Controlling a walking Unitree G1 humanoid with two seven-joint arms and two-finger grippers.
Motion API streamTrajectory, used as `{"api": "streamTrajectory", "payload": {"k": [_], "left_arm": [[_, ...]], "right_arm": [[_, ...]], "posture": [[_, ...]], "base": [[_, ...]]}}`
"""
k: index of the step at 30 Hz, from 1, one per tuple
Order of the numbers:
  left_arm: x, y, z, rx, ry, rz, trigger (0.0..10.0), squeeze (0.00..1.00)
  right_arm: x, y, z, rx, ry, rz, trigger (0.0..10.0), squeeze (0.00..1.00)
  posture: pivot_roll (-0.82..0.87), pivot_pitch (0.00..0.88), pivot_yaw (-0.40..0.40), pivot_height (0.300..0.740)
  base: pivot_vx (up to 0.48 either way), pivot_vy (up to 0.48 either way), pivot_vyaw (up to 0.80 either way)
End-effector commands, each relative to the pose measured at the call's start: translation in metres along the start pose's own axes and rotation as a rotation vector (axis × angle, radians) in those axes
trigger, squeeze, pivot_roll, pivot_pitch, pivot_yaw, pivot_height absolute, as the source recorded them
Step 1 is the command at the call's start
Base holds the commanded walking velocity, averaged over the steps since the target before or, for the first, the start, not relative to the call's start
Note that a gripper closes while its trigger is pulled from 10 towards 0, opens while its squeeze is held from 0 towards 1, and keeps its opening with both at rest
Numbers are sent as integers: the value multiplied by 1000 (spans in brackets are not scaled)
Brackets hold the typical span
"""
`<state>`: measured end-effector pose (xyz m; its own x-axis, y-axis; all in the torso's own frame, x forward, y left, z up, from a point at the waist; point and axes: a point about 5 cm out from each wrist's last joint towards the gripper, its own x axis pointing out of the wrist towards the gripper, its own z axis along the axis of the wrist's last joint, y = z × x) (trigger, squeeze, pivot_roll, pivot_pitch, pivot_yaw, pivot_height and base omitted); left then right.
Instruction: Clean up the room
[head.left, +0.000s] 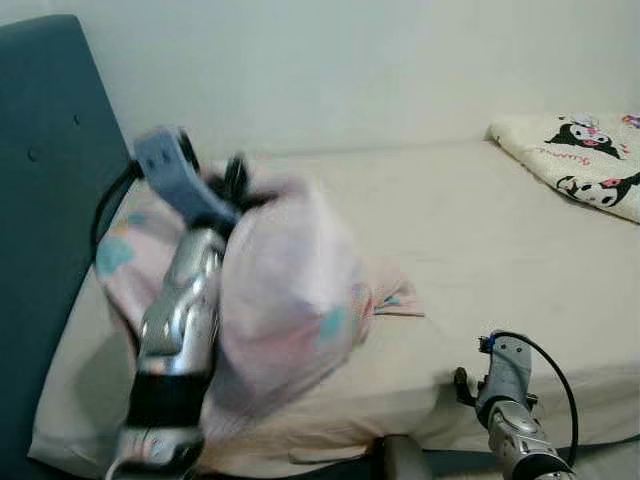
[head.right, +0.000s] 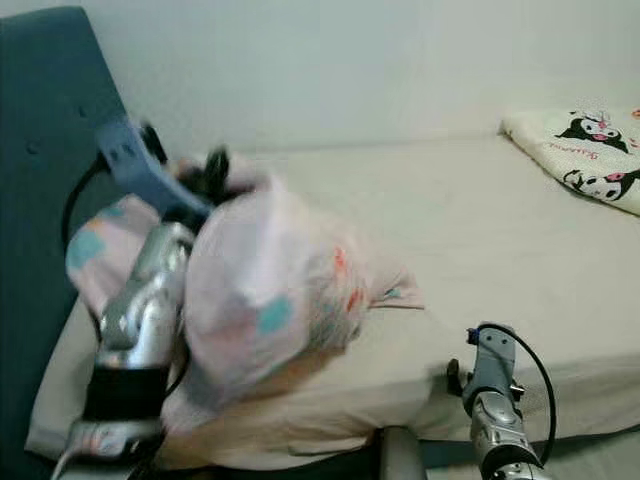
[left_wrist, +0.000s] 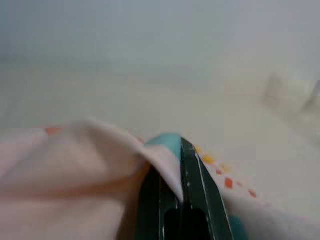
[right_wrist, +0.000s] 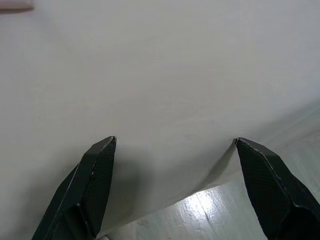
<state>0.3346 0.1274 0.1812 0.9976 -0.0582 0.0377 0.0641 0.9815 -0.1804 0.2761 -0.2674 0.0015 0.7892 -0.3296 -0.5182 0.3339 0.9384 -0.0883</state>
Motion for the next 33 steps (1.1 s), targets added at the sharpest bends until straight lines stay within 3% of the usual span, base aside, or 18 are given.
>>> {"api": "streamTrajectory", "payload": {"k": [1, 3, 4, 5, 6, 7, 8, 10, 14, 15, 18, 23, 25, 26, 27, 29, 33], "left_arm": [[-1, -4, -20, 118, 97, -29, 3255, 0], [-4, -3, -30, 154, 132, -41, 3451, 0], [-9, 1, -38, 234, 157, -55, 4196, 0], [-14, 5, -45, 352, 170, -87, 6000, 122], [-17, 7, -49, 434, 175, -108, 6000, 122], [-17, 7, -49, 434, 175, -108, 6000, 122], [-20, 13, -54, 545, 192, -161, 10000, 1000], [-21, 15, -52, 589, 201, -212, 10000, 1000], [-22, 21, -44, 766, 222, -324, 10000, 1000], [-24, 29, -39, 858, 276, -384, 10000, 1000], [-28, 40, -34, 941, 353, -461, 10000, 1000], [-32, 49, -19, 963, 387, -514, 10000, 1000], [-49, 54, -4, 1013, 448, -675, 10000, 1000], [-49, 54, -4, 1013, 448, -675, 10000, 1000], [-61, 60, 1, 1052, 504, -750, 10000, 1000], [-69, 65, 4, 1077, 552, -787, 10000, 1000], [-76, 83, 9, 1093, 648, -757, 10000, 1000]], "right_arm": [[-1, 4, -3, -3, 12, 11, 10000, 0], [-1, 4, -3, -3, 12, 11, 10000, 0], [-1, 4, -4, -2, 13, 11, 10000, 0], [-1, 4, -4, -3, 13, 11, 10000, 0], [-1, 4, -4, -4, 14, 11, 10000, 0], [-1, 4, -4, -4, 14, 11, 10000, 0], [-1, 3, -4, -6, 15, 10, 10000, 0], [-1, 3, -4, -7, 15, 10, 10000, 0], [0, 3, -2, -9, 12, 10, 10000, 0], [0, 3, 0, -9, 9, 11, 10000, 0], [0, 3, 0, -10, 7, 11, 10000, 0], [0, 3, 0, -10, 7, 11, 10000, 0], [0, 3, -1, -11, 11, 10, 10000, 0], [0, 3, -1, -11, 11, 10, 10000, 0], [0, 3, -2, -10, 13, 9, 10000, 0], [0, 3, -3, -9, 15, 7, 10000, 0], [-1, 2, -4, -9, 17, 4, 10000, 0]], "posture": [[-52, 5, -5, 541], [-52, 5, -5, 541], [-54, 4, -4, 541], [-54, 3, -6, 541], [-54, 3, -6, 541], [-54, 3, -6, 541], [-50, 0, -10, 541], [-50, 0, -10, 541], [-54, 0, -11, 541], [-52, 0, -13, 541], [-52, 0, -13, 541], [-51, 0, -13, 541], [-52, 0, -12, 541], [-52, 0, -12, 541], [-52, 0, -12, 541], [-52, 0, -12, 541], [-56, 0, -10, 541]], "base": [[0, 0, 0], [0, 0, 0], [0, 0, 0], [0, 0, 0], [0, 0, 0], [0, 0, 0], [0, 0, 0], [0, 0, 0], [0, 0, 0], [0, 0, 0], [0, 0, 0], [0, 0, 0], [0, 0, 0], [0, 0, 0], [0, 0, 0], [0, 0, 0], [0, 0, 0]]}}
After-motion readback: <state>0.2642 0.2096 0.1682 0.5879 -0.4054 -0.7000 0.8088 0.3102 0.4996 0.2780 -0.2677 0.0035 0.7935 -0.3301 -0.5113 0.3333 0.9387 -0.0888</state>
